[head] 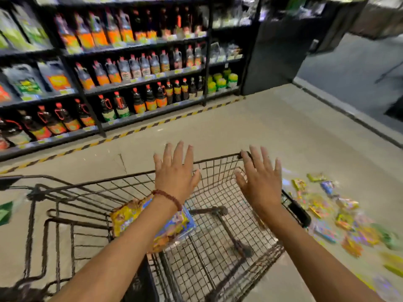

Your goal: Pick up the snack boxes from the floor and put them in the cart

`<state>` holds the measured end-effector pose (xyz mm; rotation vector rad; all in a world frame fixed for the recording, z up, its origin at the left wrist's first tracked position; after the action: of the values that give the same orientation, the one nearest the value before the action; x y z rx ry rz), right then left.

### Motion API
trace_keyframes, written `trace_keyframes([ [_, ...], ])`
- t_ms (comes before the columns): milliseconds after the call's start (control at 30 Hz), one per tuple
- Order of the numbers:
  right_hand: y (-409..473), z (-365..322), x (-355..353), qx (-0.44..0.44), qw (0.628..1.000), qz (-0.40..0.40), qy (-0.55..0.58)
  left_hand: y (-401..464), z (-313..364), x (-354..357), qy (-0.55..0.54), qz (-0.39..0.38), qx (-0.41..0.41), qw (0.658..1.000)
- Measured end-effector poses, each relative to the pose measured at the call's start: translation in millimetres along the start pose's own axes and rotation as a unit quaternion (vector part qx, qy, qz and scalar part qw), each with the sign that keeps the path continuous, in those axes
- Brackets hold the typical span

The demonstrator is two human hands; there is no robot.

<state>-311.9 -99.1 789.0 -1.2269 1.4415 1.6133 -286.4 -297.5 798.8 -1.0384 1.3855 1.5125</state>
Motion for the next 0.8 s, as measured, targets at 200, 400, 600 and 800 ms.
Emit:
trace_keyframes([
  [200,-53.0,95.1,-95.2,0.068,0.992,0.097,-0.044,-5.9,105.8,-60.7,-0.021,0.046,0.082,0.995],
  [400,-172.2,202.8,-181.5,0.163,0.971,0.138,-0.111,-66.1,240.2,-100.6,-0.050,0.090,0.199,0.975],
  [600,-378.3,294.4,-254.7,0.300,0.928,0.144,-0.171,-190.5,390.7,-124.5,-0.106,0.087,0.346,0.928],
  [800,-578.2,344.8,-308.7,0.455,0.857,0.090,-0.224,-320.5,522.4,-144.1,-0.176,0.039,0.464,0.867],
])
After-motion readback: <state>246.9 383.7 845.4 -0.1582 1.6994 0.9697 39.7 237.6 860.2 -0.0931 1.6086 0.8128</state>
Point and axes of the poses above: each hand's wrist, its own y-axis towards the middle knuckle, its own x-axis out of the palm, z = x × y, the point moved 6 cm from there along y, towards the middle knuckle, and after that the axes turned 7 degrees about z, right-handed, at the moved point
